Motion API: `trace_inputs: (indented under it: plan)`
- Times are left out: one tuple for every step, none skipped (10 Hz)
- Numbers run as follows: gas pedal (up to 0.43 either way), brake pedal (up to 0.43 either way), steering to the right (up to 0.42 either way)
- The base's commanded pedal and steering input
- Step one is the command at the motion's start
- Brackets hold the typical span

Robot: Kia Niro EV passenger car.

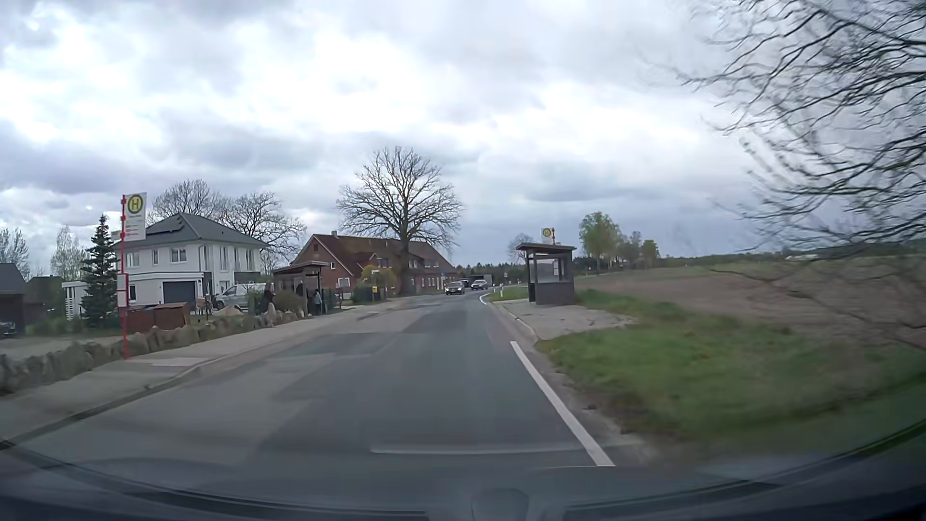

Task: Follow the waypoints while adhering to traffic rules and regulations

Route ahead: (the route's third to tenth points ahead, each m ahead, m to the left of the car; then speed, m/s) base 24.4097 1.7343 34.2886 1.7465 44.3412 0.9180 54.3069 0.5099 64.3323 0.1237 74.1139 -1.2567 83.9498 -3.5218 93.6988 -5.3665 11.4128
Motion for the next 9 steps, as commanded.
trace_inputs:
  plan:
    - [0.047, 0.000, 0.003]
    - [0.047, 0.000, 0.003]
    - [0.047, 0.000, 0.003]
    - [0.047, 0.000, 0.003]
    - [0.047, 0.000, 0.004]
    - [0.047, 0.000, 0.004]
    - [0.047, 0.000, 0.004]
    - [0.047, 0.000, 0.004]
    - [0.047, 0.000, 0.004]
